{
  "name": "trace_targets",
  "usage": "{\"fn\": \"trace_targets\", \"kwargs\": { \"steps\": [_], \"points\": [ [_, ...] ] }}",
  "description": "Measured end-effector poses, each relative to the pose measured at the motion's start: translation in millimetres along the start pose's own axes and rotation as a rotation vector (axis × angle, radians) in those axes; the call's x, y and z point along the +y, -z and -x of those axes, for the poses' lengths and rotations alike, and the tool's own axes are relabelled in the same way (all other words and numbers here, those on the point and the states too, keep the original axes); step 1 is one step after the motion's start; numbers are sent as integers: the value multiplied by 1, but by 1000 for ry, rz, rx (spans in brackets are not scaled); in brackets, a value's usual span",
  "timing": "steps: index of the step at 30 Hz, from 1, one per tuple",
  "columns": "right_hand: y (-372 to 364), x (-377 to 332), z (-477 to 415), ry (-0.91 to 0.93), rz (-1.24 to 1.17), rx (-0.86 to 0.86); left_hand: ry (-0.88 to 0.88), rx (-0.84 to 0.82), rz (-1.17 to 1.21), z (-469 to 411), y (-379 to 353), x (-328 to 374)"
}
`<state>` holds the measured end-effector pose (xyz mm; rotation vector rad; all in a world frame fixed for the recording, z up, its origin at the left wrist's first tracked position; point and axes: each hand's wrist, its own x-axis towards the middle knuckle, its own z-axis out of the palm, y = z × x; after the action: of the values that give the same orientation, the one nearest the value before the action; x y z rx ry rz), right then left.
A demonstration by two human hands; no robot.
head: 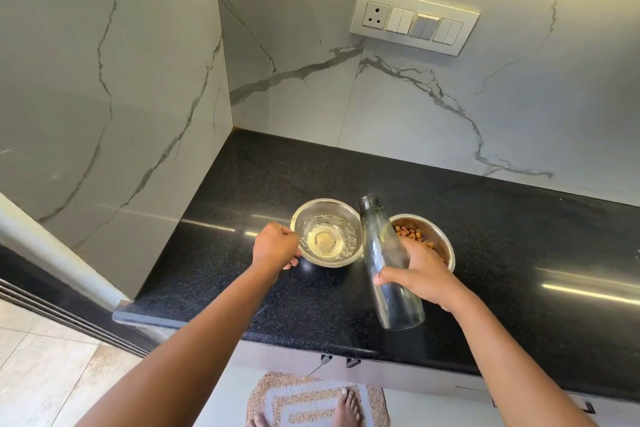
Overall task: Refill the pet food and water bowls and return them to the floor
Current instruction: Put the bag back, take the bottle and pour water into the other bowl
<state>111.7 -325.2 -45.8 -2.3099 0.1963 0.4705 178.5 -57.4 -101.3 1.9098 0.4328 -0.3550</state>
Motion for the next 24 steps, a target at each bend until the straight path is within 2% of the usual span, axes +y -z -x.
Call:
{"fn": "trace_targets", "kwargs": {
  "steps": [5,9,14,19,24],
  "points": [
    [10,-8,-2,71,-50,141,-61,40,-47,-5,3,9],
    [16,-17,-6,131,-118,225,-203,43,-114,1,5,31],
    [27,-32,-11,250,-210,348,-525,-171,-193,11,4,73],
    [48,-56,-8,386,-283,472,-725,-433,-226,27,1,118],
    [89,-85,16,506,-349,587,-910,-472,-192,61,-4,163]
  ]
}}
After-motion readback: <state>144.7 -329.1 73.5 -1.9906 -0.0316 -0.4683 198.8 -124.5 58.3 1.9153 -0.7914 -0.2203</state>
